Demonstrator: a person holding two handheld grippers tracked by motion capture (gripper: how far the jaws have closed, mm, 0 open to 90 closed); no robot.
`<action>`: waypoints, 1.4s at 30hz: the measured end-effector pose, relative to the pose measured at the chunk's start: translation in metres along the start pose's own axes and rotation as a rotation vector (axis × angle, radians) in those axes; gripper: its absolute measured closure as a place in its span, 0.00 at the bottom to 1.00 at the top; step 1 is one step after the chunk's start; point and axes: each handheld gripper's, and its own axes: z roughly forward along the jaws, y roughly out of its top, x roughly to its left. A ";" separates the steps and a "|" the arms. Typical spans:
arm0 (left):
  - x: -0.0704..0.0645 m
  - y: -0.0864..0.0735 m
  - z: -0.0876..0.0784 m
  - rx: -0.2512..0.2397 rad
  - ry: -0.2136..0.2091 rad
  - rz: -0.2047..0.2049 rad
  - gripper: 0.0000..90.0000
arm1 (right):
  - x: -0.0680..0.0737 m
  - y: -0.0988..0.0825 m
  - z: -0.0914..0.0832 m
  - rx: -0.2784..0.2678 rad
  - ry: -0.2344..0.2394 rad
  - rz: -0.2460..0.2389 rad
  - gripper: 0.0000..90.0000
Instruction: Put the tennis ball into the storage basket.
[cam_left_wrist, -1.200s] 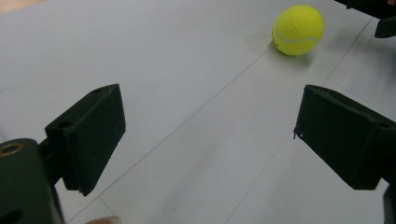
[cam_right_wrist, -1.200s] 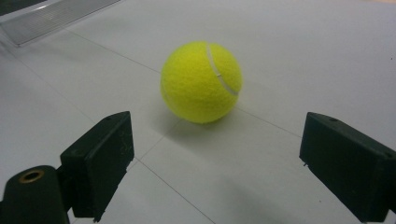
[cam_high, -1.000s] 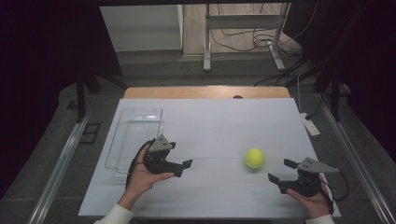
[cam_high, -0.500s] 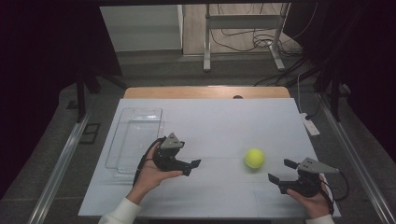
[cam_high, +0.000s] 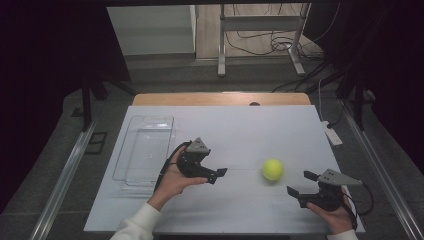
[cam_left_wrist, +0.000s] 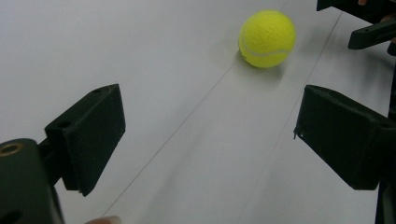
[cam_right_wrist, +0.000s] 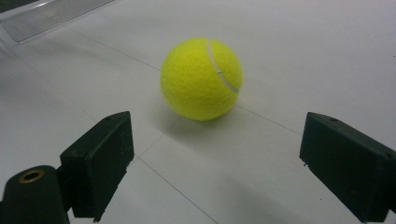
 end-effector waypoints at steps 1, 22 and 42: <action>0.000 0.000 0.000 0.000 0.000 0.000 0.10 | 0.000 0.000 0.000 0.000 0.000 -0.001 0.11; -0.004 0.027 0.023 0.030 -0.048 0.036 0.10 | 0.000 0.000 0.000 -0.002 0.003 0.002 0.11; -0.006 0.038 0.032 0.043 -0.069 0.048 0.10 | -0.001 0.000 0.000 -0.004 0.003 0.003 0.11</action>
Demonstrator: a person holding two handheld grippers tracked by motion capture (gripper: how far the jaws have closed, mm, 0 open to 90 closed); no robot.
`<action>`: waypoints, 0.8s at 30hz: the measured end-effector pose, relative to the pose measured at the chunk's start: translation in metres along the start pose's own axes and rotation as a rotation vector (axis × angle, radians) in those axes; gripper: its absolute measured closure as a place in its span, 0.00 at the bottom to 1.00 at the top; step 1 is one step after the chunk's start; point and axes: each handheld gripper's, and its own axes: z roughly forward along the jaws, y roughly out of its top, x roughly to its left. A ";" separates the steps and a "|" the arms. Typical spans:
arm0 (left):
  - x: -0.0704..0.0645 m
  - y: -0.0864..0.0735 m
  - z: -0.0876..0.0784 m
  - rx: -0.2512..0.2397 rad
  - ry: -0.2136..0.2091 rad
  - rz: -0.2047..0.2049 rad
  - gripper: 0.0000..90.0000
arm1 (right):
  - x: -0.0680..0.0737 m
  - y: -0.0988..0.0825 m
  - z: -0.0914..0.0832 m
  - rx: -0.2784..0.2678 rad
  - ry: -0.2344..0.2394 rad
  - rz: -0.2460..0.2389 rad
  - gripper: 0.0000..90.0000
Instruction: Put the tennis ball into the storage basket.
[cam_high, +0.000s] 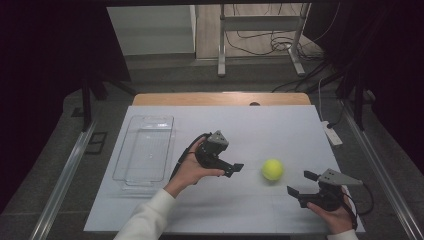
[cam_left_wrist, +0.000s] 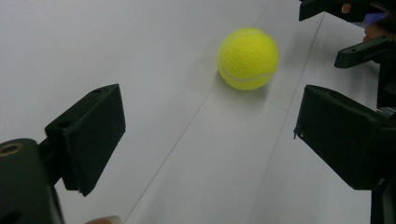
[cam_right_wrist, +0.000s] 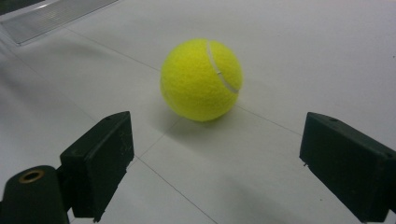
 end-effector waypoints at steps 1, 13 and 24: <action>0.000 0.001 0.001 0.005 -0.002 0.007 0.10 | 0.000 0.000 0.000 0.000 0.000 0.000 0.11; -0.001 0.007 0.008 0.011 -0.013 0.007 0.10 | 0.000 0.000 0.000 0.000 -0.001 -0.001 0.11; -0.001 0.013 0.013 0.019 -0.022 0.012 0.10 | -0.001 0.000 0.000 0.001 -0.003 -0.001 0.11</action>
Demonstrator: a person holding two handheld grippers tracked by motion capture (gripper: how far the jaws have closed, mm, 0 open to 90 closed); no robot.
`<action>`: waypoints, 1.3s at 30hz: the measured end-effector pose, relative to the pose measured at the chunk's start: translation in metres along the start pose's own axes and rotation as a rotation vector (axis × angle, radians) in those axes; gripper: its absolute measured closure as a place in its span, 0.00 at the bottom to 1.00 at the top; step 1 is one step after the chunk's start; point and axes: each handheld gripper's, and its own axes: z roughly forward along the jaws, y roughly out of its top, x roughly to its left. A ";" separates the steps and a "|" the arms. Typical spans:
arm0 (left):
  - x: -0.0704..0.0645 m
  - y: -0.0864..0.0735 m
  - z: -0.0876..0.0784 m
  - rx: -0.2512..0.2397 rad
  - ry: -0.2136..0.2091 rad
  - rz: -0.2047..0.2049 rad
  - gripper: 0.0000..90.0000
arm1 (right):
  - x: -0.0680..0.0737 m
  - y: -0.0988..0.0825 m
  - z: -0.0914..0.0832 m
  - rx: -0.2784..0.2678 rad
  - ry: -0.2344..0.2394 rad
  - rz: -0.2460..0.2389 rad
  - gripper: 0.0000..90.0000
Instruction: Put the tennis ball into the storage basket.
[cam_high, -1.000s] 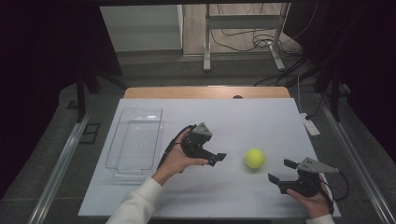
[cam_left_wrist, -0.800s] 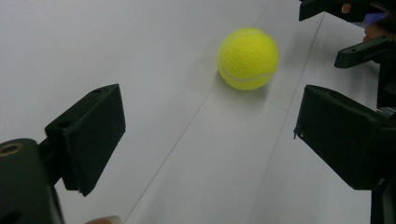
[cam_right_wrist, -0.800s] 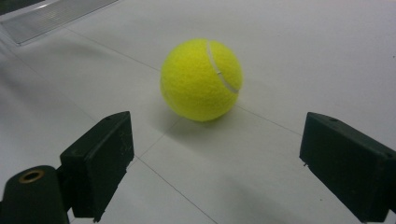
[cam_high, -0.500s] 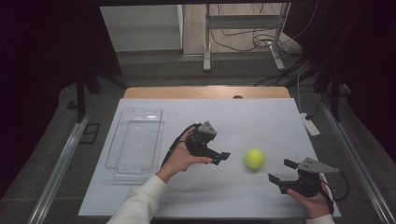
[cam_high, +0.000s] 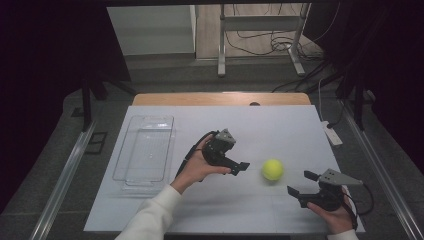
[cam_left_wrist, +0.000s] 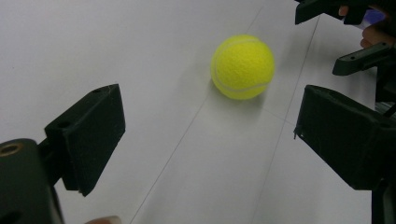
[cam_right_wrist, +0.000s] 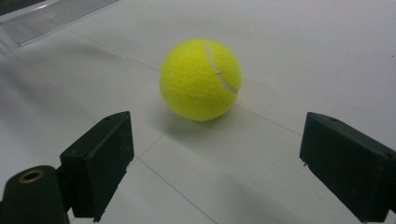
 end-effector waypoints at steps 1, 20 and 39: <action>0.000 0.000 0.000 0.001 -0.001 0.002 0.10 | 0.000 0.000 0.000 0.000 -0.001 0.000 0.11; 0.000 0.009 0.008 0.017 -0.009 0.020 0.10 | 0.000 0.000 0.000 0.002 0.000 0.001 0.11; 0.000 0.016 0.017 0.034 -0.018 0.027 0.10 | -0.001 -0.001 0.000 -0.001 0.000 0.002 0.11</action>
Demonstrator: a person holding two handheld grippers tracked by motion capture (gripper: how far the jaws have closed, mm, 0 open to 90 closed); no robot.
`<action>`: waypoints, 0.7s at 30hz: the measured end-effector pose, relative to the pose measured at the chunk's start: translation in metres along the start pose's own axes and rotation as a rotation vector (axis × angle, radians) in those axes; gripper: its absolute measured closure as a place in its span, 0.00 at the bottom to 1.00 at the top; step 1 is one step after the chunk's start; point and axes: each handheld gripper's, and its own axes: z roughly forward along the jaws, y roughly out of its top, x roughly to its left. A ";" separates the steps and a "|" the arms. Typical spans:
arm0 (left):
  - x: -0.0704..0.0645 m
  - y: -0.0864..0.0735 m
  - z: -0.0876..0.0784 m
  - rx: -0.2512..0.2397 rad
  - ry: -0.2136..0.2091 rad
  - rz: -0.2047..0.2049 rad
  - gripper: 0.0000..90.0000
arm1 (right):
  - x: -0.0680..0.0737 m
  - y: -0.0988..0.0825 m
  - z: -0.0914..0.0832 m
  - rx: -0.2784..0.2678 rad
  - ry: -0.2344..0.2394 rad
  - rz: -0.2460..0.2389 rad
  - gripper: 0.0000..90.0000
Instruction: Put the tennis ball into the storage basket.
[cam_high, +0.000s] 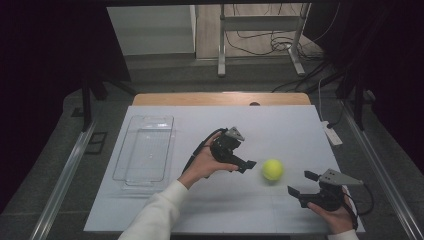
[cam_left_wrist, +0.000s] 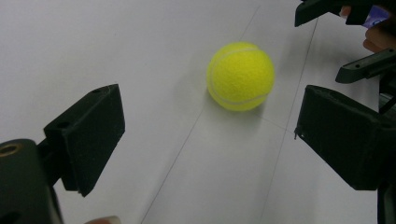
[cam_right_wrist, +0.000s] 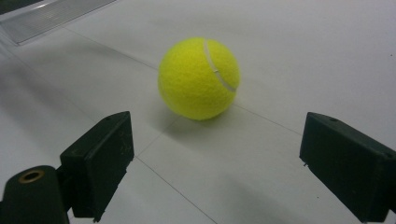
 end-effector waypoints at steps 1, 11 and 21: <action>0.000 0.000 0.001 -0.001 0.000 -0.003 0.10 | 0.000 0.000 0.000 0.000 0.000 0.000 0.11; 0.001 0.003 0.007 0.010 -0.006 -0.001 0.10 | 0.000 0.000 0.000 -0.002 0.000 0.000 0.11; 0.003 0.006 0.012 0.021 -0.010 -0.001 0.10 | 0.000 0.000 0.000 -0.001 0.000 0.000 0.11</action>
